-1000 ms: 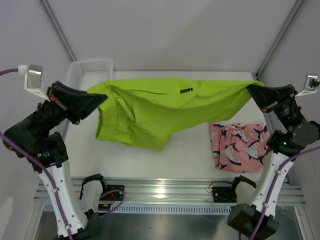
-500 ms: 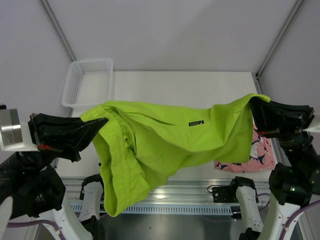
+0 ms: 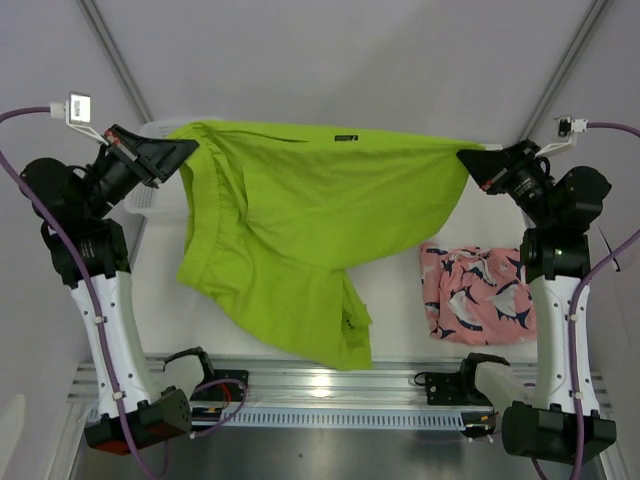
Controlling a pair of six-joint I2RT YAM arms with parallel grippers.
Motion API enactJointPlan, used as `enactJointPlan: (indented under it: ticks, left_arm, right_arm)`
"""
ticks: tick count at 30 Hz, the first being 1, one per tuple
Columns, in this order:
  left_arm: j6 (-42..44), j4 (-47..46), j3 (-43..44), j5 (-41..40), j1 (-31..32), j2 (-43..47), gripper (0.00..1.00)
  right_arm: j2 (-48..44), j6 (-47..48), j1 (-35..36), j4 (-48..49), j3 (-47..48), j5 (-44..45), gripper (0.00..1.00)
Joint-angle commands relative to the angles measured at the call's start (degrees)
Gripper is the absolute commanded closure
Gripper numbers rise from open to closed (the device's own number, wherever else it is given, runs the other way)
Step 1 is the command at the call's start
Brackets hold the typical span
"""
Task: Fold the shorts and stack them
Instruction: Flatten the shorts out
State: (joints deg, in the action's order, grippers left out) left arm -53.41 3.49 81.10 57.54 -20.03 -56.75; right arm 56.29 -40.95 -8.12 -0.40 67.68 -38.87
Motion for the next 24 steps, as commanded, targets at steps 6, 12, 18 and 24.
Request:
enactJointPlan:
  ticks: [6,12,18,24]
  left_arm:
    - [5.1,2.3,10.4,-5.8,-0.5,9.4,1.0]
    - [10.2,5.6,18.2,-12.4,-0.5,17.3,1.0]
    - [11.8,8.0,23.6,-15.8,-0.5,21.9,1.0]
    - [10.6,10.5,28.3,-17.8,-0.5,19.1,1.0]
  right_arm:
    - [-7.5,-1.5,-1.7,5.9,6.2,-1.3,1.0]
    - [-14.8,-0.6,-2.3,5.8,11.7,2.4,1.0]
    - [-20.7,4.1,-1.0,-1.7,18.4,7.0,1.0]
    - [-21.2,8.3,2.4,-7.4,24.9,10.3,1.0]
